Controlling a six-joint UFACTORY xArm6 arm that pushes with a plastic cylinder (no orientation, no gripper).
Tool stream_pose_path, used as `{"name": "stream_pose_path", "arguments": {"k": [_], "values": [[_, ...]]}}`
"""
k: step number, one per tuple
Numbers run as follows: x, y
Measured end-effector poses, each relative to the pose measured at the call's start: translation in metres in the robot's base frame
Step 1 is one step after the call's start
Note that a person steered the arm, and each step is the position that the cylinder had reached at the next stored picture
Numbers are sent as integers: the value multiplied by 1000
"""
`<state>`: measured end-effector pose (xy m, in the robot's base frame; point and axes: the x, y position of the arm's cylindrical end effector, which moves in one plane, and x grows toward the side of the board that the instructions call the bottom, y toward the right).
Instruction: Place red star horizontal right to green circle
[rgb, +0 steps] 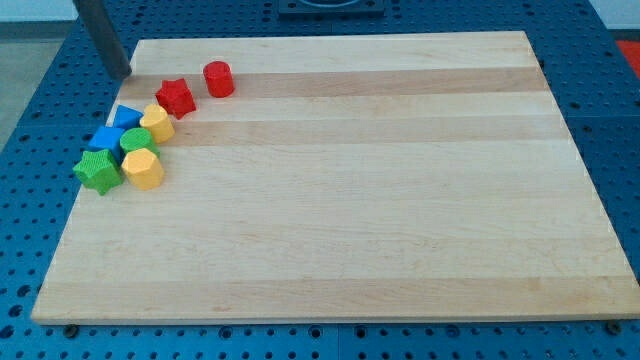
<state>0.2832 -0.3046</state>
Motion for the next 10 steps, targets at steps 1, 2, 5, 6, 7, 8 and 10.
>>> {"name": "stream_pose_path", "arguments": {"k": [1, 2, 5, 6, 7, 8, 10], "values": [[44, 0], [50, 25], [35, 143], [41, 167], [35, 167], [53, 167], [122, 166]]}}
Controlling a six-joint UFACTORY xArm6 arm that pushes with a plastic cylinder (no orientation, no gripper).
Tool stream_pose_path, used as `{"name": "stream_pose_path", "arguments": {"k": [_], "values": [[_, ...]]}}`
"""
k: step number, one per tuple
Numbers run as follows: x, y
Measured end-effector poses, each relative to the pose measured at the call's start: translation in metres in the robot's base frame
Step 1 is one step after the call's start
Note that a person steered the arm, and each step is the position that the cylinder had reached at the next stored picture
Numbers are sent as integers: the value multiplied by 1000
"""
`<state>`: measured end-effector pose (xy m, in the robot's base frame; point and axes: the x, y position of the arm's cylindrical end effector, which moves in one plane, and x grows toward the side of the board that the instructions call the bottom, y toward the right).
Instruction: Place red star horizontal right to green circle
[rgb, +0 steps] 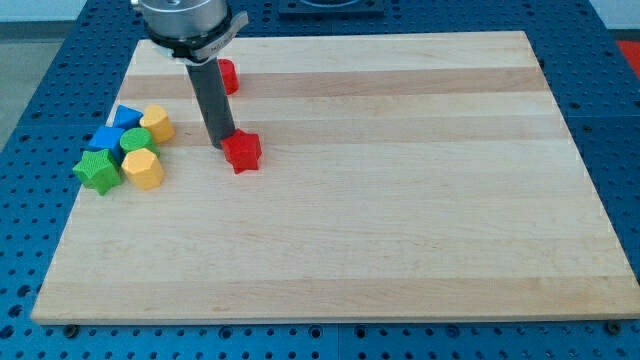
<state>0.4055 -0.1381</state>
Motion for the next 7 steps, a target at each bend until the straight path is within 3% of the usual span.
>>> {"name": "stream_pose_path", "arguments": {"k": [2, 3, 7], "values": [[-33, 52], [-23, 96], [50, 50]]}}
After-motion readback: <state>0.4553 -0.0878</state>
